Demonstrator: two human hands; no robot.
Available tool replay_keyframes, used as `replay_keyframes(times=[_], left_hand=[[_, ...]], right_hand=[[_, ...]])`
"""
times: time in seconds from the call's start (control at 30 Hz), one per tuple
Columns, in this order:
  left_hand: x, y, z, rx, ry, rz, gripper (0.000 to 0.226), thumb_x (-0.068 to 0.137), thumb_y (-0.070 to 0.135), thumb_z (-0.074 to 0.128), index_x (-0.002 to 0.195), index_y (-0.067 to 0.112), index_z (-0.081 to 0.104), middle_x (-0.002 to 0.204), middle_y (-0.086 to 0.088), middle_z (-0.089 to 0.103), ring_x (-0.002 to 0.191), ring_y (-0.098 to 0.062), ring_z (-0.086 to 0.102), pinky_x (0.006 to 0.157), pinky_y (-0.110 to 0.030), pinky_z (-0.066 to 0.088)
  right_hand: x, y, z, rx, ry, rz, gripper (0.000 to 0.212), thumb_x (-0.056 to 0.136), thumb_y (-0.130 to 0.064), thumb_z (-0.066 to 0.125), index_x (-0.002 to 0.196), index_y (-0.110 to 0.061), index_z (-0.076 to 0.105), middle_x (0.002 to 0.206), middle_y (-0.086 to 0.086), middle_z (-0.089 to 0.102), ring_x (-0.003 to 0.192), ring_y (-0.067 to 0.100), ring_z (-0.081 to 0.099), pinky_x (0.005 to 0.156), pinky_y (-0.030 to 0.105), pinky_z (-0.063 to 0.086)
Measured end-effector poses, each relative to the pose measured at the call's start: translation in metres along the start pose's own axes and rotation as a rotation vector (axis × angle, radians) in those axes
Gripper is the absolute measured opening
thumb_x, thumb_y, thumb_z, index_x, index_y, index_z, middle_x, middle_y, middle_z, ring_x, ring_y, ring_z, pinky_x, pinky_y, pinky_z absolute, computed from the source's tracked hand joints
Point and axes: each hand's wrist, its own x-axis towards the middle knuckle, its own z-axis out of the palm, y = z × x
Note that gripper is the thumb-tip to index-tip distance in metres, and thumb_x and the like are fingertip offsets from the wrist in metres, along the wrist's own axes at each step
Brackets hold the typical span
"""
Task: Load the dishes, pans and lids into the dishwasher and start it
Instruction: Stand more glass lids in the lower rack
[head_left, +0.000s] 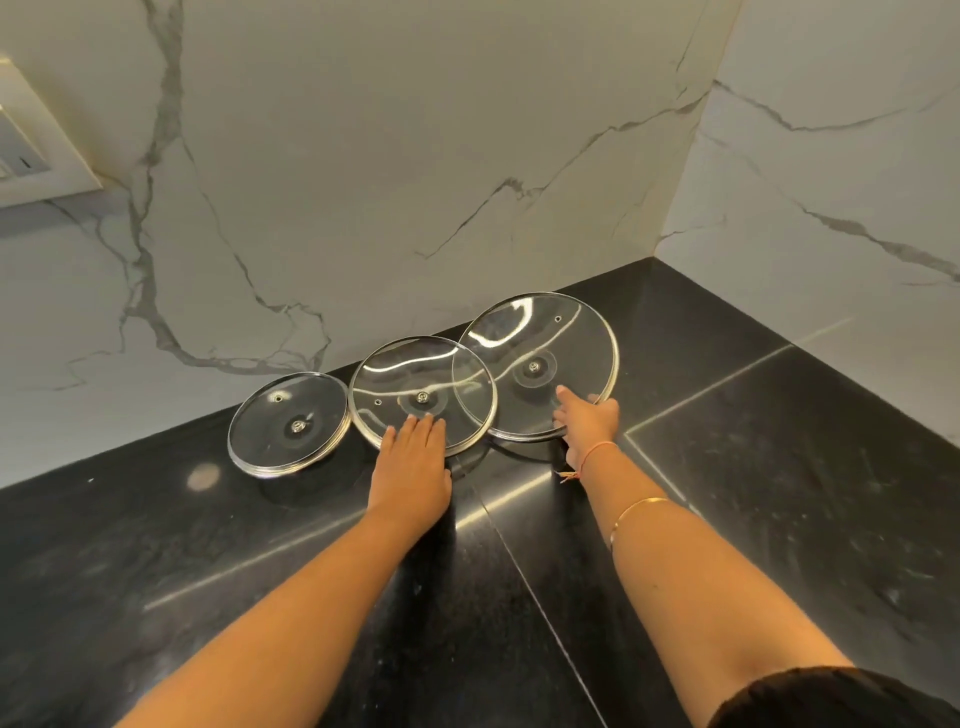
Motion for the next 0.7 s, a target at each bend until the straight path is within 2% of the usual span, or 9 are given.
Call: replay_keyframes(times=[0.07, 0.13, 0.2, 0.3, 0.47, 0.6, 0.67, 0.7], left_hand=[[0.004, 0.0, 0.002, 0.057, -0.013, 0.002, 0.063, 0.097, 0.029, 0.042, 0.149, 0.01, 0.013, 0.157, -0.008, 0.014, 0.145, -0.024, 0.009, 0.119, -0.04, 0.006], [0.009, -0.001, 0.005, 0.096, -0.019, 0.003, 0.061, 0.097, 0.025, 0.042, 0.148, 0.009, 0.014, 0.156, -0.009, 0.016, 0.145, -0.025, 0.011, 0.119, -0.04, 0.007], [0.014, 0.0, 0.007, 0.12, -0.035, 0.0, 0.062, 0.096, 0.021, 0.042, 0.148, 0.007, 0.013, 0.156, -0.012, 0.014, 0.145, -0.027, 0.01, 0.119, -0.041, 0.008], [0.022, 0.006, 0.009, 0.154, -0.082, 0.018, 0.062, 0.096, 0.013, 0.04, 0.149, 0.004, 0.008, 0.156, -0.017, 0.008, 0.145, -0.031, 0.007, 0.118, -0.042, 0.009], [0.031, 0.014, 0.005, 0.22, -0.124, 0.04, 0.061, 0.096, 0.002, 0.037, 0.148, -0.001, 0.005, 0.154, -0.025, 0.008, 0.143, -0.038, 0.011, 0.117, -0.043, 0.016], [0.023, 0.018, -0.005, 0.138, -0.077, 0.062, 0.056, 0.096, 0.002, 0.038, 0.147, 0.003, 0.016, 0.153, -0.02, 0.02, 0.141, -0.034, 0.025, 0.112, -0.041, 0.028], [0.013, 0.021, -0.01, 0.06, -0.035, 0.083, 0.048, 0.096, 0.007, 0.037, 0.143, 0.006, 0.028, 0.146, -0.015, 0.037, 0.13, -0.031, 0.043, 0.1, -0.04, 0.041], [0.008, 0.023, -0.013, 0.03, -0.01, 0.097, 0.042, 0.096, 0.009, 0.037, 0.138, 0.008, 0.035, 0.137, -0.013, 0.048, 0.118, -0.031, 0.053, 0.09, -0.04, 0.046]], right_hand=[[0.004, 0.001, -0.001, 0.045, 0.043, 0.001, 0.027, 0.085, -0.005, 0.063, 0.077, -0.015, 0.04, 0.069, 0.009, 0.054, 0.056, 0.014, 0.051, 0.047, 0.02, 0.047], [0.004, 0.004, -0.003, 0.081, 0.047, 0.003, 0.026, 0.086, -0.001, 0.061, 0.076, -0.014, 0.042, 0.068, 0.008, 0.055, 0.057, 0.013, 0.054, 0.048, 0.017, 0.049], [0.003, 0.006, -0.005, 0.119, 0.029, 0.012, 0.023, 0.087, 0.0, 0.06, 0.078, -0.013, 0.044, 0.069, 0.006, 0.056, 0.06, 0.012, 0.057, 0.054, 0.017, 0.051], [0.002, 0.008, -0.008, 0.152, 0.023, 0.005, 0.015, 0.088, 0.0, 0.06, 0.085, -0.01, 0.049, 0.072, 0.006, 0.057, 0.063, 0.012, 0.058, 0.055, 0.016, 0.051], [-0.008, 0.018, -0.013, 0.1, 0.07, -0.058, 0.01, 0.087, -0.004, 0.062, 0.095, -0.006, 0.056, 0.071, 0.005, 0.059, 0.062, 0.012, 0.059, 0.058, 0.022, 0.05], [-0.022, 0.022, -0.021, 0.146, 0.105, -0.07, 0.012, 0.088, -0.002, 0.059, 0.094, -0.011, 0.053, 0.072, 0.008, 0.061, 0.061, 0.015, 0.058, 0.056, 0.027, 0.05], [-0.031, 0.023, -0.028, 0.2, 0.105, -0.043, 0.015, 0.089, -0.001, 0.057, 0.097, -0.012, 0.052, 0.076, 0.01, 0.061, 0.065, 0.019, 0.06, 0.057, 0.03, 0.051], [-0.036, 0.023, -0.032, 0.233, 0.097, -0.017, 0.017, 0.09, -0.001, 0.055, 0.101, -0.012, 0.052, 0.078, 0.01, 0.061, 0.068, 0.021, 0.061, 0.059, 0.032, 0.053]])
